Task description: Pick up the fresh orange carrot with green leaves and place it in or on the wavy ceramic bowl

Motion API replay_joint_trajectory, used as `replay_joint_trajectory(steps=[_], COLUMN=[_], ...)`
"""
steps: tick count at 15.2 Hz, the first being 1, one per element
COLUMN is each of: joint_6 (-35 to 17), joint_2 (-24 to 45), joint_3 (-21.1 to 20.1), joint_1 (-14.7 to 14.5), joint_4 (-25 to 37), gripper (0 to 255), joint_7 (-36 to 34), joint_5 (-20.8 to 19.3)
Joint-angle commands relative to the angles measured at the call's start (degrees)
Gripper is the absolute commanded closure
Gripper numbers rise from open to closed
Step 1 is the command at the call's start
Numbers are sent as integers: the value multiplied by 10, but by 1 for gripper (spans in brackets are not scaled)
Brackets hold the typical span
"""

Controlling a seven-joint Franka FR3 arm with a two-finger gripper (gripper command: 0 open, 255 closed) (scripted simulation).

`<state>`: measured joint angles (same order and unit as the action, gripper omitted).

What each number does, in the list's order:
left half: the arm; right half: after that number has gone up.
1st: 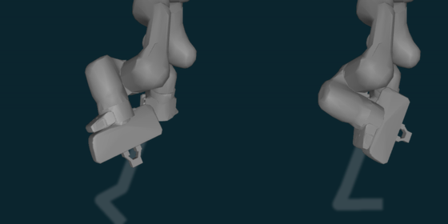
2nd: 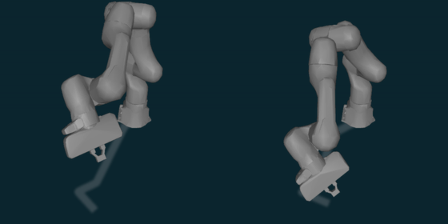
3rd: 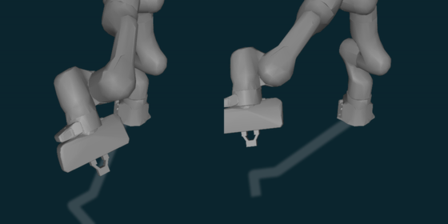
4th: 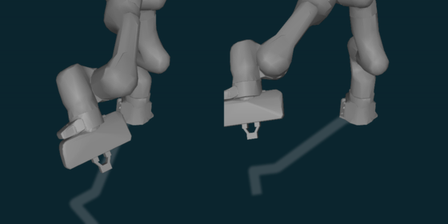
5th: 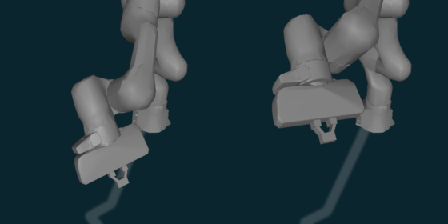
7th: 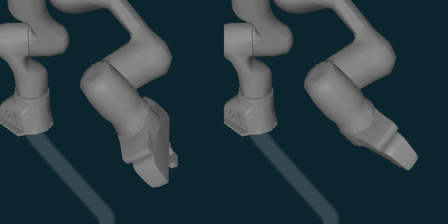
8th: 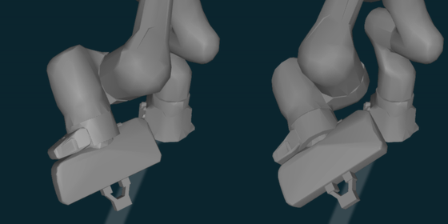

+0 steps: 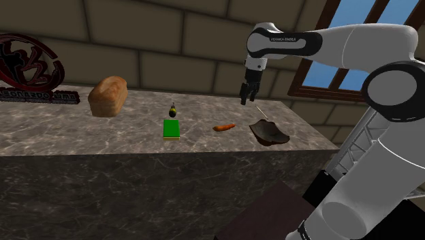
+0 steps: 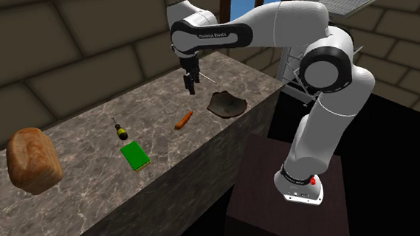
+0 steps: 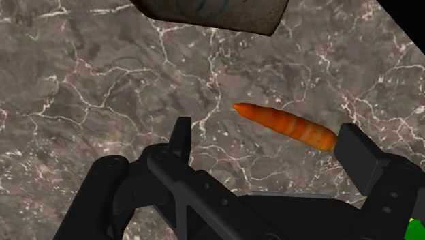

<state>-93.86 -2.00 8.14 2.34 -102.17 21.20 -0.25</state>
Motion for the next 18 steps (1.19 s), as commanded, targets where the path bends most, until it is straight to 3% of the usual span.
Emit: replay_joint_trajectory(steps=[1, 8, 16, 17, 18], joint_6=[5, -54, -54, -54, -54], joint_2=[34, 26, 26, 26, 26], joint_3=[3, 3, 3, 3, 3], joint_1=[2, 2, 2, 2, 2], joint_4=[29, -38, -38, -38, -38], gripper=[0, 0, 0, 255, 255], joint_7=[13, 12, 12, 12, 12], joint_5=[5, 4, 4, 4, 4])
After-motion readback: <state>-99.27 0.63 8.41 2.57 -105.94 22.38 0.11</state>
